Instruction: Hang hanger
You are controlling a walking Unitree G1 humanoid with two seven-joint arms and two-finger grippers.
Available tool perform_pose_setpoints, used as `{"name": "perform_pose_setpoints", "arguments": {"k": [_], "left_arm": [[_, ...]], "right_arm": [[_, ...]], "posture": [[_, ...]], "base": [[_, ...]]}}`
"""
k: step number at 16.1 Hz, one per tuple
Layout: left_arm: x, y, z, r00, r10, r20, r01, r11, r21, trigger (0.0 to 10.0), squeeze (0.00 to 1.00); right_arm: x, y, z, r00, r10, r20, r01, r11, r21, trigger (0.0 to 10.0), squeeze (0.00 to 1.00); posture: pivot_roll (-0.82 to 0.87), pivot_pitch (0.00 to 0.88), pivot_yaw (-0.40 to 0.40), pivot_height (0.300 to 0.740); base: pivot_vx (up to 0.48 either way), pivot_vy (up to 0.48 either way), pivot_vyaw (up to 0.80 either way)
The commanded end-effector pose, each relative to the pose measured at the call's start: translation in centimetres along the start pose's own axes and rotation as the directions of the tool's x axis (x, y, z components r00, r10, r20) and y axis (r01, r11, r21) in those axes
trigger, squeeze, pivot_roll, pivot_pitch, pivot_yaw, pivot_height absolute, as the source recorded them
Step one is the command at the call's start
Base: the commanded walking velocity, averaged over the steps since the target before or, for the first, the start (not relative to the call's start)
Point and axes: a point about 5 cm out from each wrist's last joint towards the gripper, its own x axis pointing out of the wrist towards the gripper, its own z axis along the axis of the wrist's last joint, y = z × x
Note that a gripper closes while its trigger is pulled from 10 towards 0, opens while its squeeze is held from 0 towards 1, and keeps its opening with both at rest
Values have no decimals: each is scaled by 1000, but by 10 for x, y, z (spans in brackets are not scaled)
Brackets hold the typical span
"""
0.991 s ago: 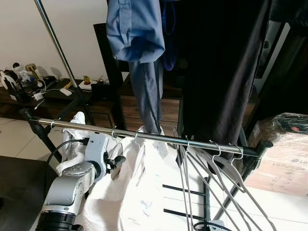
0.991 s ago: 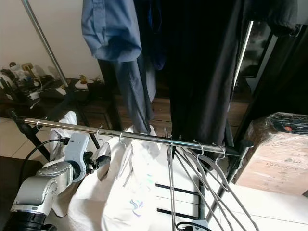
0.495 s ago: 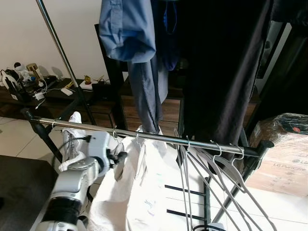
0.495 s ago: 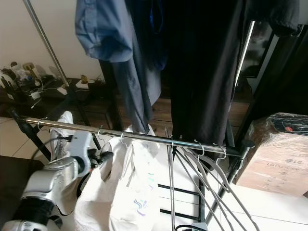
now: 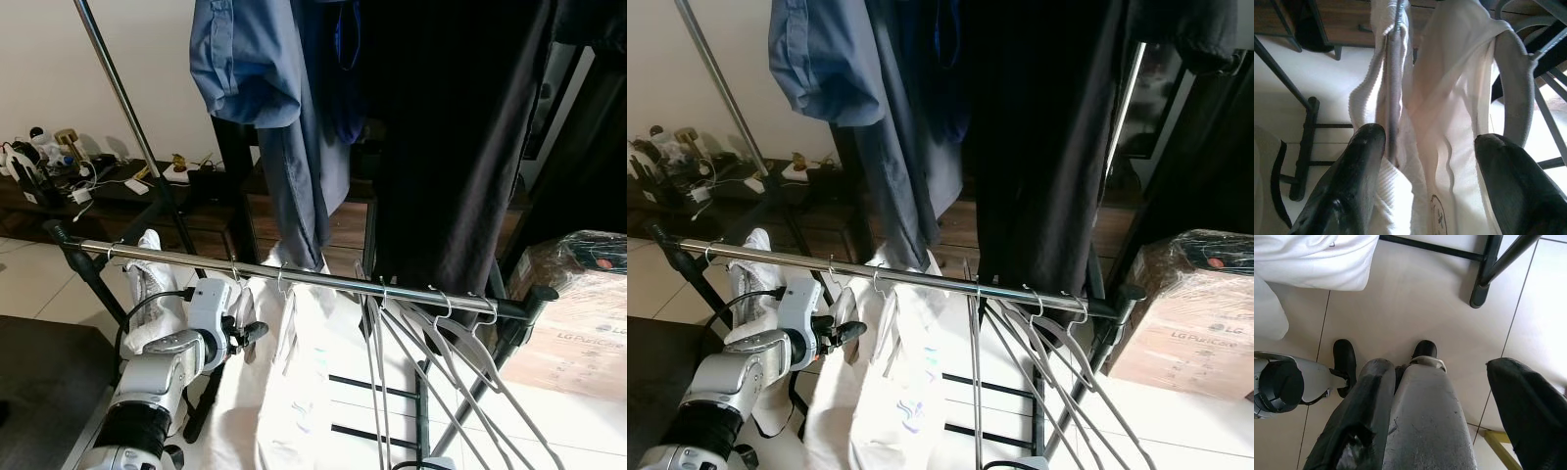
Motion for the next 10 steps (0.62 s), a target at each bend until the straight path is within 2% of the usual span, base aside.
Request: {"name": "perform_pose_setpoints", "arguments": {"k": [1, 5, 8, 10], "left_arm": [[1, 6, 7, 1000, 18, 24, -18, 1000, -25, 10000, 0], [11, 4, 11, 997, 60, 52, -56, 996, -70, 10000, 0], [20, 0, 17, 993, 88, 84, -77, 988, -135, 10000, 0], [27, -14, 15, 997, -3, 81, 17, 986, -168, 10000, 0]], "right_arm": [[0, 2, 0, 1000, 4, 4, -4, 1000, -10, 10000, 0], [0, 1, 1, 1000, 0, 4, 0, 1000, -22, 10000, 0], [0, 0, 0, 1000, -2, 3, 2, 1000, -26, 10000, 0], [0, 0, 0, 1000, -3, 2, 3, 999, -38, 10000, 0]], "posture": [[-59, 0, 40, 740], [-64, 0, 39, 740], [-72, 0, 38, 740], [-79, 0, 38, 740]], "base": [[0, 0, 0], [0, 0, 0], [0, 0, 0], [0, 0, 0]]}}
